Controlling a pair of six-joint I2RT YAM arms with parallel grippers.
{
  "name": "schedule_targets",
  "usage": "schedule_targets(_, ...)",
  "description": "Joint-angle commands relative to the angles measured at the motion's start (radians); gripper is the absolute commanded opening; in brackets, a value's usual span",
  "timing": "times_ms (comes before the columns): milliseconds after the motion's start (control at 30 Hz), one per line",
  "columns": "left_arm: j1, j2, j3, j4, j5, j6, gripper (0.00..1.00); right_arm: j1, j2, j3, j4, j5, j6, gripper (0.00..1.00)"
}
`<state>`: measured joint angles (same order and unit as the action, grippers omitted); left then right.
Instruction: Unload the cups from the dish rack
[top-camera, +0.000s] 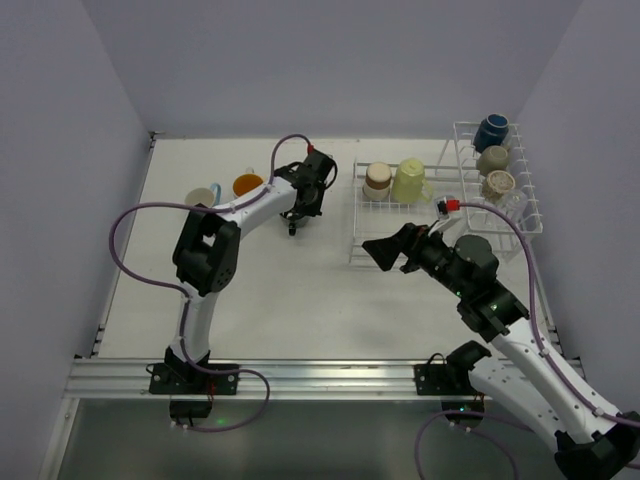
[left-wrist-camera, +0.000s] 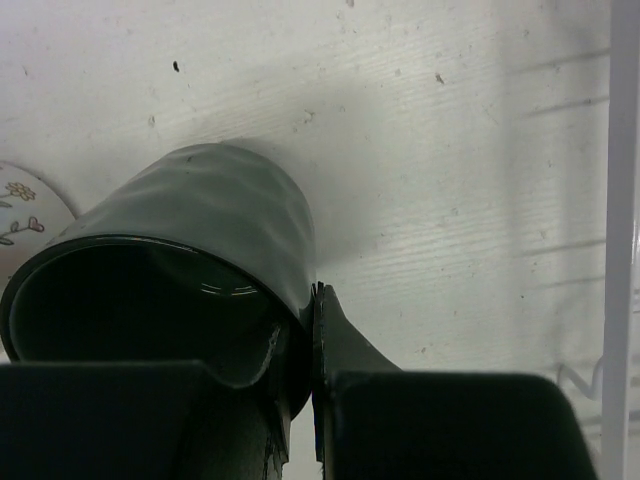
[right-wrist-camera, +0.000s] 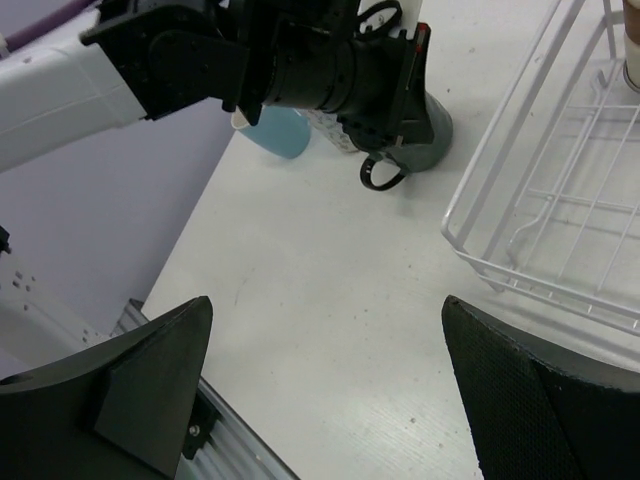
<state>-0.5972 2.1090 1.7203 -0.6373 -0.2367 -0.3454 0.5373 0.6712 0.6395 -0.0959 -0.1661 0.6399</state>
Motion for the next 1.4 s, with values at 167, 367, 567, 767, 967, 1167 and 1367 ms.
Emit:
schedule_targets(167,0.03,0.051,0.13,-0.058,-0.027,0.079,0.31,0.0,0.03,0.031,-0.011,0.04,-0.045,0.99)
schedule_targets(367,0.031,-0.013,0.101,-0.035,-0.052,0.088,0.6,0.001,0.12,0.118,-0.099,0.166,-0.115,0.95)
schedule_targets(567,0.031,-0.125,0.098,-0.03,-0.066,0.1,0.73,0.0,0.211,0.227,-0.157,0.267,-0.164,0.79)
schedule_targets(767,0.013,-0.41,-0.053,0.12,0.04,0.123,0.91,0.012,0.387,0.324,-0.159,0.379,-0.141,0.75)
schedule_targets(967,-0.026,-0.82,-0.387,0.267,0.204,0.095,0.95,0.021,0.579,0.483,-0.179,0.603,-0.166,0.9)
schedule_targets(1167,-0.029,-1.213,-0.727,0.329,0.306,0.062,0.98,0.004,0.799,0.699,-0.24,0.781,-0.261,0.99)
schedule_targets(1367,-0.029,-1.42,-0.907,0.3,0.298,0.077,0.99,-0.062,0.987,0.908,-0.324,0.826,-0.281,0.99)
